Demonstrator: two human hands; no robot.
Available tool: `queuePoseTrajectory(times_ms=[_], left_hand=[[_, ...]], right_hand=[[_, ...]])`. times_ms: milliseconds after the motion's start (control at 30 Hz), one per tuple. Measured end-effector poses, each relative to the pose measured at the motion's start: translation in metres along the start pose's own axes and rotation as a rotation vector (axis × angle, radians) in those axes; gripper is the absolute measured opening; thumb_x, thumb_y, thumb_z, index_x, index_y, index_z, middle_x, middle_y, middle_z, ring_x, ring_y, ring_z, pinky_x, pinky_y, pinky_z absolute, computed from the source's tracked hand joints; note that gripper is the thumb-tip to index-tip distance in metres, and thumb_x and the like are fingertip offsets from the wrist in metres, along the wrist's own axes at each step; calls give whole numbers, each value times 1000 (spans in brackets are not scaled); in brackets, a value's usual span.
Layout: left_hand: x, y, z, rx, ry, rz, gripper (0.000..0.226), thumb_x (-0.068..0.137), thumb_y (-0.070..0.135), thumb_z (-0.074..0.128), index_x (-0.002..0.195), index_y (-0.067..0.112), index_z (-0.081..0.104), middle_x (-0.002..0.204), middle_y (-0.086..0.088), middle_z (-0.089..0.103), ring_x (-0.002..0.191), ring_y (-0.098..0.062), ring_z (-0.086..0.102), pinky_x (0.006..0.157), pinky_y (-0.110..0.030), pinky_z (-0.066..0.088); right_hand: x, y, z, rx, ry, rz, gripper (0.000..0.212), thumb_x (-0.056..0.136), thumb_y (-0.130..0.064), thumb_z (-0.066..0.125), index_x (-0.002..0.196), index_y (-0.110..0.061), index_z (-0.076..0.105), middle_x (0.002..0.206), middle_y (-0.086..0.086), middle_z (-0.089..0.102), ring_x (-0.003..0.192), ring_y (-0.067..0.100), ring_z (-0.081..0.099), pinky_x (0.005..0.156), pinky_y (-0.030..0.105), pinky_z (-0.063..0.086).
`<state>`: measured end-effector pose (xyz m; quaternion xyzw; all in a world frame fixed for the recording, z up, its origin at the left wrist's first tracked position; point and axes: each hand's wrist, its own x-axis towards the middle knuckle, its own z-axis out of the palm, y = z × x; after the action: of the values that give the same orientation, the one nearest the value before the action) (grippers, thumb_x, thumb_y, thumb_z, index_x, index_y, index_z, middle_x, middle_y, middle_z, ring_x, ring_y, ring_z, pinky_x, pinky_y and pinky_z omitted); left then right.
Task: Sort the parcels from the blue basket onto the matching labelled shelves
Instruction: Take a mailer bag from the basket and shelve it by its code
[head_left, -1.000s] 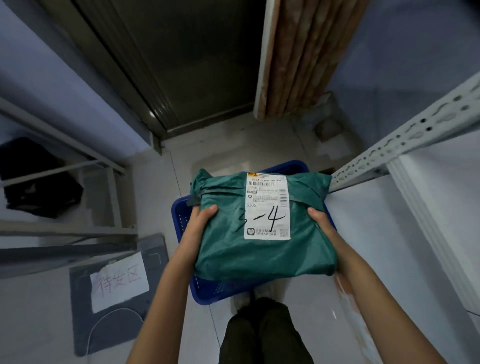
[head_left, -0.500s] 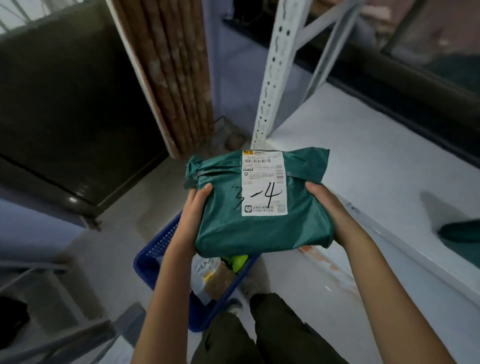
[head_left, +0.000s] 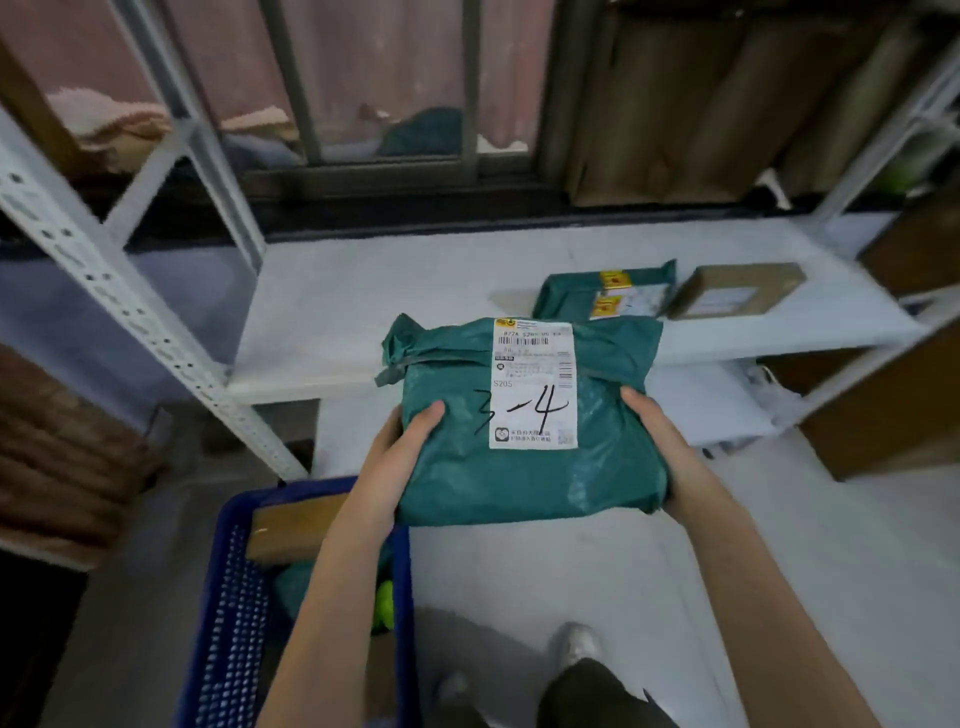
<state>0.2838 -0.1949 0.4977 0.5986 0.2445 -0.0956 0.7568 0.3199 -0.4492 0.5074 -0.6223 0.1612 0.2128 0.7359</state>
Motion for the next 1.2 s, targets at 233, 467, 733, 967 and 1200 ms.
queuePoseTrajectory(times_ms=[233, 467, 733, 967, 1200], left_hand=[[13, 3, 160, 170, -247, 69, 37, 83, 48, 63, 118, 35, 58, 114, 8, 68, 101, -15, 66, 84, -35, 54], [14, -14, 314, 253, -408, 58, 50, 83, 53, 61, 128, 33, 54, 117, 8, 66, 101, -14, 66, 77, -31, 54], [30, -14, 413, 278, -448, 74, 42, 84, 50, 62, 122, 35, 56, 114, 9, 67, 100, -13, 66, 80, -30, 53], [73, -6, 469, 282, -452, 61, 51, 82, 51, 63, 129, 31, 55, 116, 7, 67, 101, -15, 67, 82, -32, 54], [121, 8, 524, 250, -443, 40, 54, 81, 53, 63, 131, 36, 52, 118, 11, 65, 102, -12, 65, 77, -29, 53]], right_hand=[[-54, -15, -133, 55, 231, -125, 62, 64, -39, 76, 120, -25, 54, 112, -1, 70, 97, 19, 70, 82, 35, 55], [-75, -30, -262, 181, 446, -220, 50, 79, -39, 68, 123, -22, 52, 108, -2, 70, 90, 13, 71, 68, 24, 56], [-63, -58, -347, 229, 483, -263, 53, 75, -40, 68, 122, -19, 55, 105, -1, 72, 91, 15, 71, 69, 26, 57], [-20, -87, -396, 223, 477, -239, 46, 80, -39, 67, 121, -23, 55, 108, -2, 71, 93, 15, 70, 69, 25, 56], [30, -127, -441, 176, 474, -215, 67, 69, -49, 70, 128, -27, 50, 114, -1, 69, 98, 19, 69, 81, 34, 55]])
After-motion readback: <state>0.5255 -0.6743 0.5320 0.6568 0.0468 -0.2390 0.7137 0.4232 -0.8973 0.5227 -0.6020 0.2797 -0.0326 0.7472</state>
